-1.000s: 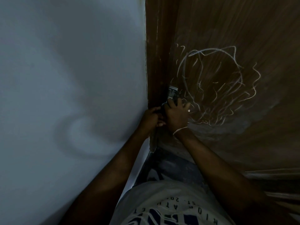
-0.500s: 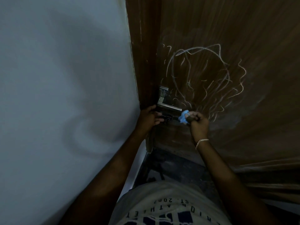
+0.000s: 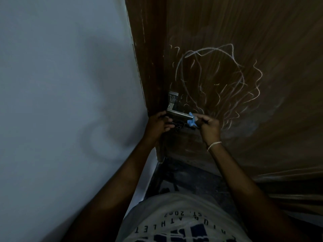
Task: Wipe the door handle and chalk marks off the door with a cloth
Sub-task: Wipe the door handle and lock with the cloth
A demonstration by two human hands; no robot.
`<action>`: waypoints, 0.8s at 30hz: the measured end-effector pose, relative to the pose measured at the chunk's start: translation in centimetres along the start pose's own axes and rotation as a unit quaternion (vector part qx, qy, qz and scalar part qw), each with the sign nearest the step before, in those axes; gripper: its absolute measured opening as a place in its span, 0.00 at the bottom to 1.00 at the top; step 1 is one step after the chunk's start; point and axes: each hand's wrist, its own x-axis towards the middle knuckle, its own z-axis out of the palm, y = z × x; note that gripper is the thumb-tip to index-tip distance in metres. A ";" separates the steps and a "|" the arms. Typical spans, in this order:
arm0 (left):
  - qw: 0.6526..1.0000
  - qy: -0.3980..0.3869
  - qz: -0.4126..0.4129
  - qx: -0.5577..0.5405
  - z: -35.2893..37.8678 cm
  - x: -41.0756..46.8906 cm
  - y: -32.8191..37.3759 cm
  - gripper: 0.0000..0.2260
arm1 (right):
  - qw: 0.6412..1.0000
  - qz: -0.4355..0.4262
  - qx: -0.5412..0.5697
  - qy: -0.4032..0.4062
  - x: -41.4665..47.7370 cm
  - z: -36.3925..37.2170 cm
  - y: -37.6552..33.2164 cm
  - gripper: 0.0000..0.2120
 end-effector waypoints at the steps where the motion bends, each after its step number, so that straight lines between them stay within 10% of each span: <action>1: 1.000 0.001 0.000 0.002 0.1 0.0 0.0 0.22 | 1.000 0.007 0.005 -0.007 0.1 -0.2 0.0 0.09; 12: 1.000 0.009 -0.003 -0.001 0.1 0.2 -0.1 0.21 | 0.979 -0.135 -0.150 0.011 -1.0 -1.6 -1.8 0.09; 24: 1.000 0.011 0.004 0.004 0.1 0.3 -0.1 0.20 | 0.822 -0.289 -0.490 -0.033 -1.8 0.3 -3.9 0.08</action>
